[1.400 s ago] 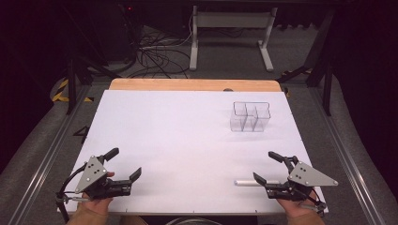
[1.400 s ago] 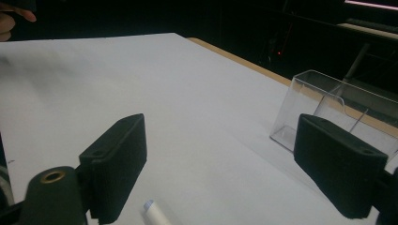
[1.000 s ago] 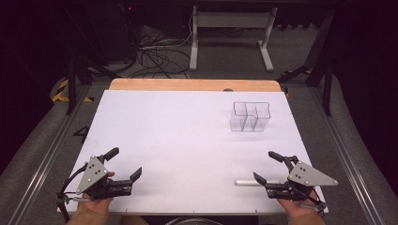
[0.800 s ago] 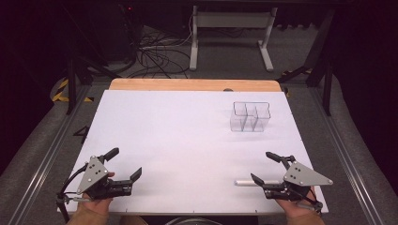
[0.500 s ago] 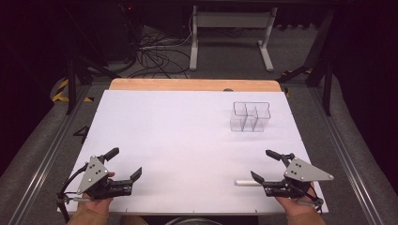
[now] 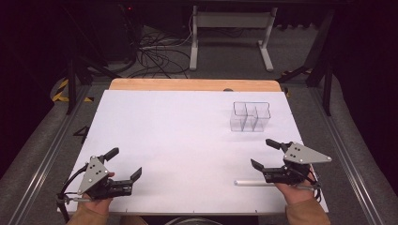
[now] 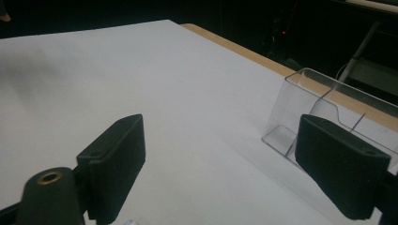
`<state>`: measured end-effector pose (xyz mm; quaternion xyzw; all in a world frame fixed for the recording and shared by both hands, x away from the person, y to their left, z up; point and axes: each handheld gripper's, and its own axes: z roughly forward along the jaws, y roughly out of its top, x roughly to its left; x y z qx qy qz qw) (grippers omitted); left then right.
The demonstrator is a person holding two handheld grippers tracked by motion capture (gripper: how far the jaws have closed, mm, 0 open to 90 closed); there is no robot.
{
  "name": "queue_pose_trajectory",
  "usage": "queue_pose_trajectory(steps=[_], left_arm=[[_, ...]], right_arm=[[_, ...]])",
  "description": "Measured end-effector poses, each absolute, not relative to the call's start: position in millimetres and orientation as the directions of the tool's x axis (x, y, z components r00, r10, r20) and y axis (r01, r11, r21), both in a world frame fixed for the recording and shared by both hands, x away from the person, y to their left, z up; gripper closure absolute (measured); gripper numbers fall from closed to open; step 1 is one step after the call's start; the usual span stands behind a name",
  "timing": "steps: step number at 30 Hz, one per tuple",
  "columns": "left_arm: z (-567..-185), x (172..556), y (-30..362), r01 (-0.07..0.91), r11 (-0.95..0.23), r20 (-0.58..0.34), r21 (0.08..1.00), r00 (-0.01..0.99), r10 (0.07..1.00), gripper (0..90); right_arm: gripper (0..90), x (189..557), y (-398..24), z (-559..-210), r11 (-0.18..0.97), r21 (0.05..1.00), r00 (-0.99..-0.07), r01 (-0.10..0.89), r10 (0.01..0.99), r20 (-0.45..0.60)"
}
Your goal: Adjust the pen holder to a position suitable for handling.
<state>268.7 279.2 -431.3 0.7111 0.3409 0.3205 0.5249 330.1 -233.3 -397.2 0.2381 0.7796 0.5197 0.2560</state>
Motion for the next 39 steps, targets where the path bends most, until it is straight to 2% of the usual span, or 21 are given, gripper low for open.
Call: queue_pose_trajectory(steps=[14,28,32,39], left_arm=[[-432,267,276,0.155,-0.224,0.103,0.962,0.555,0.825,3.0],[-432,267,279,0.159,-0.22,0.099,0.963,0.55,0.829,3.1],[-432,267,280,0.161,-0.221,0.098,0.962,0.551,0.828,3.0],[-432,268,280,0.158,-0.218,0.097,0.963,0.551,0.828,3.1]], right_arm=[[16.9,351,-228,-380,0.345,0.935,-0.758,0.086,0.632,-0.164],[16.1,366,-229,-366,0.424,0.902,-0.753,0.08,0.619,-0.223],[17.8,370,-229,-363,0.433,0.897,-0.759,0.086,0.612,-0.223],[23.4,388,-223,-353,0.527,0.844,-0.774,0.097,0.574,-0.269]])
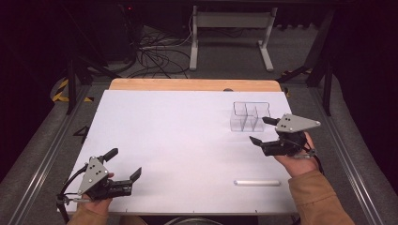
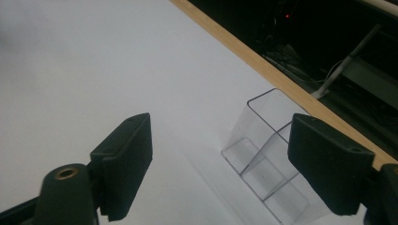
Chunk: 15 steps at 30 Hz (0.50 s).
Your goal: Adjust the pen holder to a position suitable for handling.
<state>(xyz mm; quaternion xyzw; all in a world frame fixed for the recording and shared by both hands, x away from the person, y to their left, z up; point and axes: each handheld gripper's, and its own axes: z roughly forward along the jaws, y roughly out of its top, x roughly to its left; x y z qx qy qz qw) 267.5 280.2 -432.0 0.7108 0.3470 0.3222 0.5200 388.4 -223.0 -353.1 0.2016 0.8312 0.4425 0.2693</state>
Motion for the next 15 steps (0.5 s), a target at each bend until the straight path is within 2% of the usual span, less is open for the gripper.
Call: queue_pose_trajectory(steps=[10,15], left_arm=[[-432,268,281,0.164,-0.211,0.088,0.964,0.549,0.831,3.0],[-432,269,282,0.171,-0.204,0.078,0.964,0.551,0.831,3.0]], right_arm=[[25.6,412,-214,-351,0.626,0.774,-0.777,0.1,0.535,-0.332],[26.6,425,-214,-351,0.629,0.768,-0.782,0.123,0.538,-0.315]])
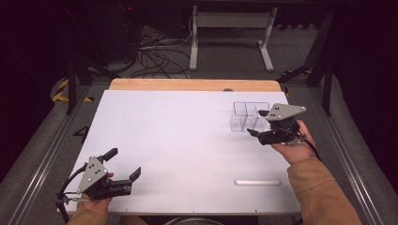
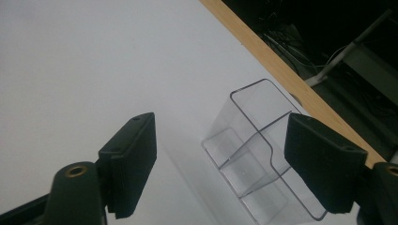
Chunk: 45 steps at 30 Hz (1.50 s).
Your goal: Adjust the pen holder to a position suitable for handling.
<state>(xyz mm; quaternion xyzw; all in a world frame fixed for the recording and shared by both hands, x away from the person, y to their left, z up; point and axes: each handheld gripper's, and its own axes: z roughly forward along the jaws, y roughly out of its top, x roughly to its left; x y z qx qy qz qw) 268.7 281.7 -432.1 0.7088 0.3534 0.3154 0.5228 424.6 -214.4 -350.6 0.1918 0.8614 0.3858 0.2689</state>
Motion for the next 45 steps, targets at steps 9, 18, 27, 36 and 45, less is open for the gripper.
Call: queue_pose_trajectory(steps=[9,18,27,36,45], left_arm=[[-433,269,282,0.172,-0.208,0.081,0.963,0.551,0.831,3.0],[-433,270,282,0.175,-0.208,0.079,0.962,0.553,0.83,3.1],[-433,270,282,0.175,-0.21,0.08,0.962,0.553,0.83,3.1],[-433,270,283,0.176,-0.209,0.079,0.962,0.554,0.829,3.1],[-433,270,283,0.175,-0.212,0.082,0.961,0.554,0.829,3.1]], right_arm=[[28.1,447,-211,-355,0.641,0.749,-0.797,0.167,0.536,-0.28],[29.4,466,-214,-362,0.661,0.721,-0.792,0.206,0.545,-0.274],[30.8,478,-211,-368,0.68,0.699,-0.79,0.223,0.546,-0.278],[33.7,485,-210,-373,0.687,0.688,-0.789,0.234,0.548,-0.279],[38.7,496,-208,-381,0.694,0.673,-0.787,0.256,0.554,-0.271]])
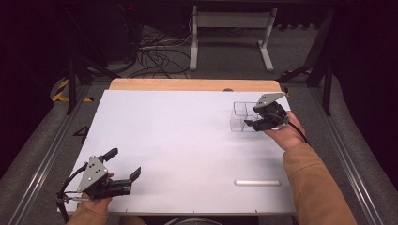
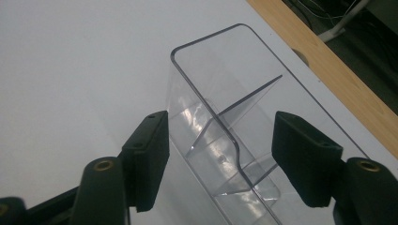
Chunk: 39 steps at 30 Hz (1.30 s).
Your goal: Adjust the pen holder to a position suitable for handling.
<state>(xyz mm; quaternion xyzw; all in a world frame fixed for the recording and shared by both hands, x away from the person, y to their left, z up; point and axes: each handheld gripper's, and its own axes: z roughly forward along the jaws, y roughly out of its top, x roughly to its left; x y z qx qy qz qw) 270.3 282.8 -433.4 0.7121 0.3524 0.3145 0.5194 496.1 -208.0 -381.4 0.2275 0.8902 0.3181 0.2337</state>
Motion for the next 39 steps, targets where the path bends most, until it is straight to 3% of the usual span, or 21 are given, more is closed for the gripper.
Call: queue_pose_trajectory(steps=[8,22,30,39], left_arm=[[-434,271,283,0.176,-0.208,0.079,0.962,0.553,0.829,3.1],[-434,271,283,0.178,-0.205,0.075,0.962,0.554,0.829,3.1],[-434,271,283,0.176,-0.2,0.071,0.964,0.554,0.829,3.1],[-433,270,283,0.177,-0.206,0.076,0.962,0.554,0.829,3.1]], right_arm=[[46.8,507,-202,-390,0.72,0.633,-0.79,0.285,0.55,-0.271],[50.0,516,-194,-407,0.761,0.57,-0.808,0.31,0.527,-0.264],[61.1,512,-194,-406,0.781,0.546,-0.817,0.302,0.507,-0.274],[86.4,501,-188,-396,0.777,0.566,-0.863,0.276,0.46,-0.211]])
